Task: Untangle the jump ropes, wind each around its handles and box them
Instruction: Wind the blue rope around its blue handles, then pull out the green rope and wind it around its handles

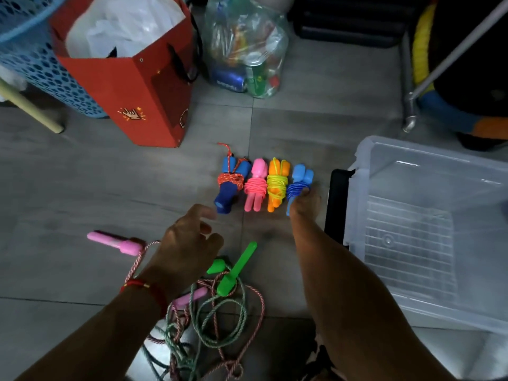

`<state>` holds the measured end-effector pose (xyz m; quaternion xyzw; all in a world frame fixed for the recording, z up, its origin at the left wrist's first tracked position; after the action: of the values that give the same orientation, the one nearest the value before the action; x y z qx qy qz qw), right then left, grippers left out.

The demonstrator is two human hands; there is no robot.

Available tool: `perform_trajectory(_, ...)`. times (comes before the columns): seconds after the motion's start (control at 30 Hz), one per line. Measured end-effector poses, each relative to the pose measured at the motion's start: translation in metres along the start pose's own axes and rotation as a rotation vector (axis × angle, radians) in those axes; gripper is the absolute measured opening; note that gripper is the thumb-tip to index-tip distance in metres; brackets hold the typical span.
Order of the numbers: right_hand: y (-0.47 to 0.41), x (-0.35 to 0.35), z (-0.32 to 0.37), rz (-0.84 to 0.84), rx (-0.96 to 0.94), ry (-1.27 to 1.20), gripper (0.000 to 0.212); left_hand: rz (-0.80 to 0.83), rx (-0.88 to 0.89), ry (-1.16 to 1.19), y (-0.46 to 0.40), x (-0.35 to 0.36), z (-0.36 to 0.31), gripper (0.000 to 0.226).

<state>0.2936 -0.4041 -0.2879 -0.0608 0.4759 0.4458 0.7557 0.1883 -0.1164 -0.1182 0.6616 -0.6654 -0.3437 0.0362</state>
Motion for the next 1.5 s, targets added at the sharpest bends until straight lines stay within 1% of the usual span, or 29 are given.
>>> perform_trajectory(0.1, 0.009, 0.001, -0.011, -0.026, -0.021, 0.035, 0.044, 0.003, 0.012, -0.023, 0.004, -0.009, 0.002, 0.032)
perform_trajectory(0.17, 0.021, 0.012, -0.01, -0.017, -0.058, 0.017, 0.055, 0.008, 0.015, -0.04, 0.007, -0.015, 0.006, 0.032)
perform_trajectory(0.27, 0.03, 0.026, -0.007, 0.049, -0.136, 0.02, 0.074, 0.021, -0.007, -0.044, 0.014, -0.02, 0.012, 0.032)
perform_trajectory(0.37, 0.03, 0.026, -0.002, 0.149, -0.175, 0.039, 0.08, 0.02, -0.001, -0.09, 0.024, -0.029, 0.01, 0.033)
perform_trajectory(0.43, 0.036, 0.025, 0.001, 0.184, -0.21, 0.189, 0.083, 0.026, 0.008, -0.112, 0.032, -0.037, 0.006, 0.032)
perform_trajectory(0.5, 0.057, 0.028, 0.008, 0.236, -0.271, 0.399, 0.087, 0.04, 0.0, -0.142, 0.043, -0.046, 0.002, 0.03)
perform_trajectory(0.53, 0.074, 0.028, 0.016, 0.261, -0.314, 0.463, 0.091, 0.051, -0.003, -0.167, 0.049, -0.049, 0.001, 0.029)
perform_trajectory(0.6, 0.113, 0.024, 0.032, 0.275, -0.43, 0.491, 0.095, 0.099, 0.009, -0.235, 0.062, -0.051, -0.003, 0.027)
perform_trajectory(0.67, 0.158, 0.023, 0.041, 0.319, -0.515, 0.425, 0.089, 0.178, 0.003, -0.315, 0.078, -0.046, -0.003, 0.021)
perform_trajectory(0.7, 0.179, 0.027, 0.039, 0.371, -0.533, 0.407, 0.081, 0.208, 0.001, -0.356, 0.087, -0.044, -0.002, 0.018)
perform_trajectory(0.8, 0.232, 0.044, 0.013, 0.523, -0.59, 0.473, 0.05, 0.281, -0.021, -0.446, 0.114, -0.04, 0.005, 0.017)
perform_trajectory(0.87, 0.26, 0.055, -0.013, 0.578, -0.653, 0.518, 0.04, 0.314, -0.056, -0.454, 0.133, -0.043, 0.017, 0.016)
perform_trajectory(0.93, 0.282, 0.065, -0.039, 0.596, -0.744, 0.596, 0.044, 0.335, -0.082, -0.454, 0.146, -0.05, 0.034, 0.015)
perform_trajectory(1.0, 0.298, 0.074, -0.065, 0.633, -0.836, 0.712, 0.058, 0.344, -0.125, -0.466, 0.157, -0.058, 0.049, 0.012)
perform_trajectory(1.03, 0.3, 0.075, -0.074, 0.618, -0.869, 0.743, 0.063, 0.344, -0.144, -0.46, 0.16, -0.063, 0.056, 0.008)
perform_trajectory(1.1, 0.297, 0.071, -0.076, 0.466, -0.949, 0.723, 0.065, 0.339, -0.156, -0.423, 0.162, -0.069, 0.063, 0.008)
perform_trajectory(1.13, 0.293, 0.069, -0.073, 0.399, -0.959, 0.709, 0.065, 0.339, -0.158, -0.41, 0.163, -0.072, 0.065, 0.009)
perform_trajectory(1.2, 0.285, 0.073, -0.063, 0.411, -0.926, 0.776, 0.063, 0.341, -0.157, -0.375, 0.162, -0.076, 0.066, 0.008)
perform_trajectory(1.27, 0.278, 0.085, -0.053, 0.463, -0.949, 0.947, 0.052, 0.339, -0.156, -0.349, 0.16, -0.076, 0.064, 0.002)
perform_trajectory(1.33, 0.273, 0.091, -0.039, 0.413, -1.05, 1.113, 0.039, 0.337, -0.113, -0.364, 0.157, -0.073, 0.057, 0.009)
perform_trajectory(1.4, 0.265, 0.09, -0.034, 0.363, -1.086, 1.188, 0.033, 0.346, -0.06, -0.382, 0.156, -0.07, 0.048, 0.013)
perform_trajectory(1.43, 0.262, 0.088, -0.035, 0.349, -1.097, 1.223, 0.033, 0.352, -0.061, -0.364, 0.156, -0.07, 0.047, 0.013)
perform_trajectory(1.47, 0.261, 0.084, -0.033, 0.327, -1.133, 1.238, 0.038, 0.36, -0.075, -0.341, 0.156, -0.072, 0.046, 0.012)
perform_trajectory(1.5, 0.26, 0.077, -0.028, 0.322, -1.148, 1.205, 0.05, 0.371, -0.091, -0.35, 0.156, -0.074, 0.045, 0.011)
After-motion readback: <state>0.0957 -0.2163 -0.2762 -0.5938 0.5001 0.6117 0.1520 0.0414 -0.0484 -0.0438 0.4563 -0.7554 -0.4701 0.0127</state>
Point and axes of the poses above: each hand's wrist, its own y-axis away from the middle knuckle, its own x-axis out of the palm, z = x × y, the point moved 10 cm from there along -y, towards the middle knuckle, and after that the axes turned 12 degrees about y, right-handed, at the moved point
